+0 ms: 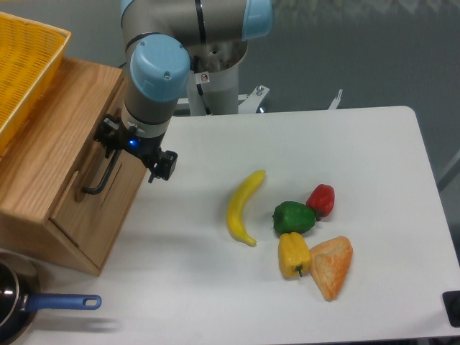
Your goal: Slide the top drawer open
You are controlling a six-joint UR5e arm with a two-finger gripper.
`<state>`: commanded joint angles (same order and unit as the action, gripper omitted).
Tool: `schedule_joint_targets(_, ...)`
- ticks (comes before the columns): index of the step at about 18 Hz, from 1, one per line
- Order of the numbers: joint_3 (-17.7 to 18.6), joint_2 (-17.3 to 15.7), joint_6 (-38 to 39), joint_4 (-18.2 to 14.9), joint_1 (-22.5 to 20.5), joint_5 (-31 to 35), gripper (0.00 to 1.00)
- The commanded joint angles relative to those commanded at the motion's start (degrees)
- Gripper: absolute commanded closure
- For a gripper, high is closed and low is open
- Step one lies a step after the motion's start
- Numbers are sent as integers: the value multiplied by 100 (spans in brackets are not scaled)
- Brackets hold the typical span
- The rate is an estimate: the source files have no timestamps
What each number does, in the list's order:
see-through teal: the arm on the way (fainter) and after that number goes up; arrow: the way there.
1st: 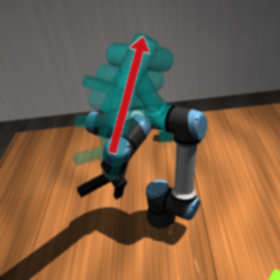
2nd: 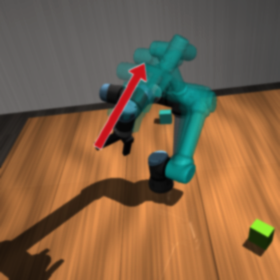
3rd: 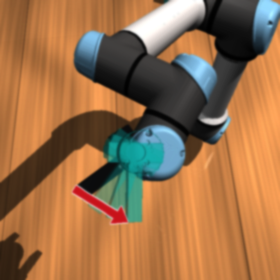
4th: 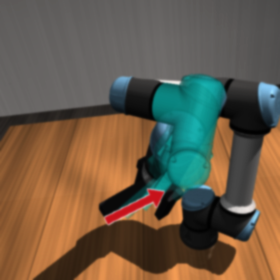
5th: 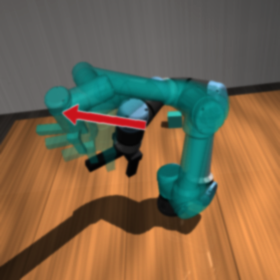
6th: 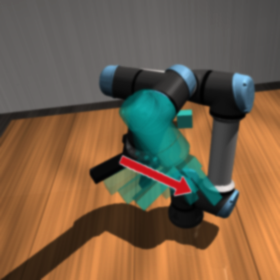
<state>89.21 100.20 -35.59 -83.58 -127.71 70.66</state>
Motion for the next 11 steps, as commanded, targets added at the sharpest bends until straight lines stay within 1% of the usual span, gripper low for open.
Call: schedule_joint_targets(11,-61,88,-53,26,-70,0,0)
